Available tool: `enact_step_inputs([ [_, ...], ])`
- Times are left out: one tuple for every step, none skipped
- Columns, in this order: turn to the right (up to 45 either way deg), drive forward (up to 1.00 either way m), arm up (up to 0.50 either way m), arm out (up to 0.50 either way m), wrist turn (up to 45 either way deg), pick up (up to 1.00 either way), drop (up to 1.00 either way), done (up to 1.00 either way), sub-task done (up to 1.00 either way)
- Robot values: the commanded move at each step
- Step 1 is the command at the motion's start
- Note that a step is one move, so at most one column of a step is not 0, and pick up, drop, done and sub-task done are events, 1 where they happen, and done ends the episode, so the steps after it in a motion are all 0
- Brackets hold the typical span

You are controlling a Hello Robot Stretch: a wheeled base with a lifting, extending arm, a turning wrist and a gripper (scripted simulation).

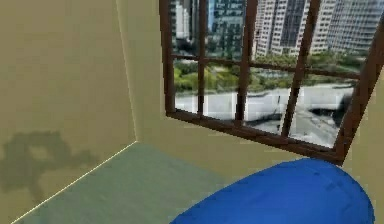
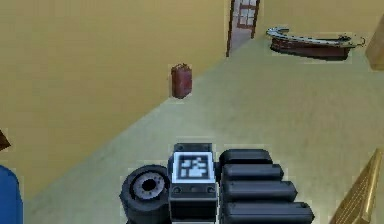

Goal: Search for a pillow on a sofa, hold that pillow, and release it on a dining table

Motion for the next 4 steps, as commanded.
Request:
enact_step_inputs([
  [0.0,0.3,0.0,0.0,0.0,0.0,0.0,0.0,0.0],
  [-45.0,0.0,0.0,0.0,0.0,0.0,0.0,0.0,0.0],
  [-33.0,0.0,0.0,0.0,0.0,0.0,0.0,0.0,0.0],
  [0.0,0.1,0.0,0.0,0.0,0.0,0.0,0.0,0.0],
])
